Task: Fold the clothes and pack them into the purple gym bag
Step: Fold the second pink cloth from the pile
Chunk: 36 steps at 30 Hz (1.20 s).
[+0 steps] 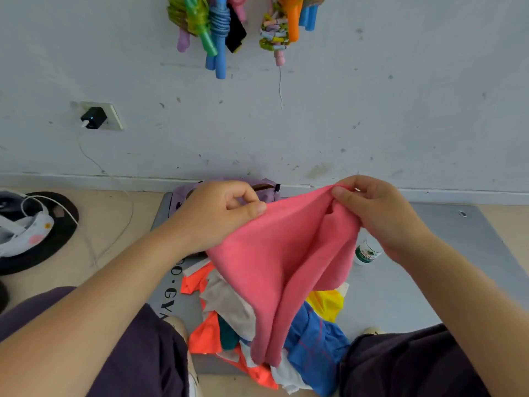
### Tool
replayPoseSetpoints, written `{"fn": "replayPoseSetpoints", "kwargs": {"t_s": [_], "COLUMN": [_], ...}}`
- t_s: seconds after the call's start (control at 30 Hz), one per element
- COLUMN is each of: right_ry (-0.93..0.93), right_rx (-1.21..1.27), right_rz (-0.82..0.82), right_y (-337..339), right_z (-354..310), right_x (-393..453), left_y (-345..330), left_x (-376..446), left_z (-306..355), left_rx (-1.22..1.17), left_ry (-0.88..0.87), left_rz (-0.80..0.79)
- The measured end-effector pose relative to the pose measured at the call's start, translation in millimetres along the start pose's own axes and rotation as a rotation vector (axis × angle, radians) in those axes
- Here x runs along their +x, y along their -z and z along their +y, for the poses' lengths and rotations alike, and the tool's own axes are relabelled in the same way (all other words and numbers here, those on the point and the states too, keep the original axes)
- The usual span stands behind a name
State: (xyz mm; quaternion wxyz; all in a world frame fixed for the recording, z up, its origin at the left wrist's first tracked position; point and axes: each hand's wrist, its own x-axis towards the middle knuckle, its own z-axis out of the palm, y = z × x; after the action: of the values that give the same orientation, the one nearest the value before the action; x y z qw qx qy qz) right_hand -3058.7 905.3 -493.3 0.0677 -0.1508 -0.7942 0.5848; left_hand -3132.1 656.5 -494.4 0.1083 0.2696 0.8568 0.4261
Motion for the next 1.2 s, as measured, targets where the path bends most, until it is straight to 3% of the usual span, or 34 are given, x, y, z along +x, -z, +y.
{"fn": "replayPoseSetpoints", "kwargs": {"t_s": [0.17,0.23,0.3,0.53,0.6,0.83,1.03,1.2], "right_ry": [0.017,0.027,0.016,-0.083,-0.087,0.047,0.055,0.041], "right_rx": [0.016,-0.017,-0.049,0.048,0.034,-0.044,0.146,0.074], "right_rz": [-0.424,-0.523,-0.511,-0.181,-0.157,-0.254,-0.496,-0.462], "right_y": [-21.3,-33.8,-40.7,-10.8,-5.0,-7.0,-19.6,-22.3], "right_z": [-4.7,-4.3,-3.7,-6.9,-5.2,-4.5,-11.3,-12.0], "right_x": [-20.0,-27.0,-28.5,-8.8,-6.4,-13.0,-25.1,-25.6], "left_y": [-17.1,-22.7,-24.0,-8.2,-5.9,-13.3,-29.2,-16.7], "left_x": [-3.3,-4.6,-5.7,0.1,0.8,1.2,-2.7,2.5], "left_z": [7.8,11.4,13.4,3.3,0.7,2.5,9.6,3.4], "left_rx": [-0.098,-0.141,-0.156,-0.108,-0.088,-0.160,-0.288,-0.239], "left_ry": [-0.048,-0.079,-0.099,-0.020,-0.016,-0.004,0.039,0.048], "left_rz": [-0.067,-0.098,-0.119,-0.044,-0.031,0.039,-0.351,-0.187]}}
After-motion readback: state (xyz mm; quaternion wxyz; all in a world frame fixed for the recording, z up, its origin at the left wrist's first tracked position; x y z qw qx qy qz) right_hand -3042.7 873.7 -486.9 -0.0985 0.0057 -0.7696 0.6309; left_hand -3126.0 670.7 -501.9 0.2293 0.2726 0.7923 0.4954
